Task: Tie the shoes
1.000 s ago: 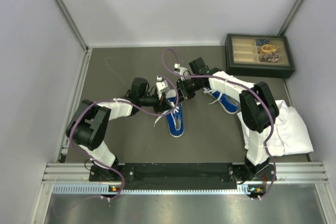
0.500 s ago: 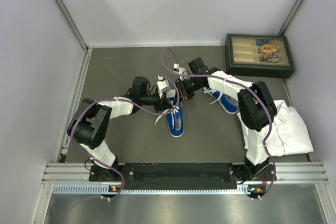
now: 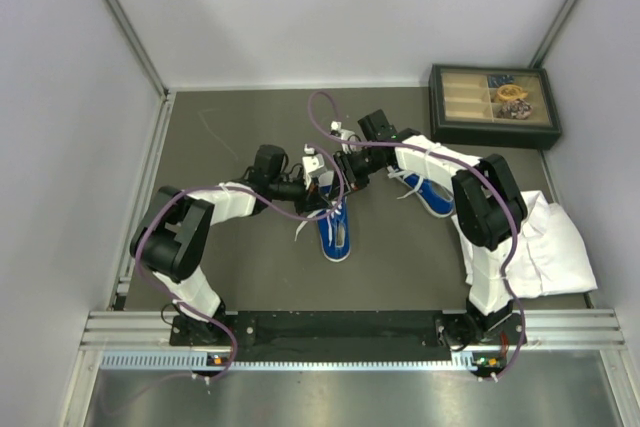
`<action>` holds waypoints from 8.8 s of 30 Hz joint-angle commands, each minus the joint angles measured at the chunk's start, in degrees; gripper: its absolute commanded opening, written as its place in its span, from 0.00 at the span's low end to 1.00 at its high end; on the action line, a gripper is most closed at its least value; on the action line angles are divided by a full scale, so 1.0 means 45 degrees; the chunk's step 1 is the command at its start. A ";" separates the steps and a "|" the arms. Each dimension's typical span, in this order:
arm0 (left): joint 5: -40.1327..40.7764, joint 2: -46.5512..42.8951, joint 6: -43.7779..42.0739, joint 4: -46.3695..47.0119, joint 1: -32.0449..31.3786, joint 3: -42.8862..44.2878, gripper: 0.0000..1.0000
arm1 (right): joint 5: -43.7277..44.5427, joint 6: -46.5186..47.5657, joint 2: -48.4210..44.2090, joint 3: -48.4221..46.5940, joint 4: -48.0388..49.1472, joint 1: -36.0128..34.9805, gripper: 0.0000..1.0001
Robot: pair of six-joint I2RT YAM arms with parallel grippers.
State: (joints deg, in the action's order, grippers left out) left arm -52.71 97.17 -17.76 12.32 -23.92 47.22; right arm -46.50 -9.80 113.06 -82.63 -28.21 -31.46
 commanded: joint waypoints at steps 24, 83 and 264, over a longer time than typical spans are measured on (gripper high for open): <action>-0.0260 0.0439 -0.0604 -0.0862 -0.0133 0.0893 0.00 | 0.1017 0.0302 -0.0417 -0.0134 0.0370 0.0392 0.07; 0.0092 -0.2803 -0.1932 -0.3536 0.0998 -0.0494 0.44 | 0.0490 -0.0596 -0.1920 0.1761 0.2148 0.0410 0.00; 0.2182 -0.1926 -0.5956 -0.3147 -0.0563 0.0170 0.44 | 0.0158 0.0870 -0.3307 0.3597 -0.0099 0.1679 0.07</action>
State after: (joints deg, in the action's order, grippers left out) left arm -42.15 87.09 -44.88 -4.86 -25.98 45.25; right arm -44.66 -7.25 98.96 -64.49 -28.62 -23.51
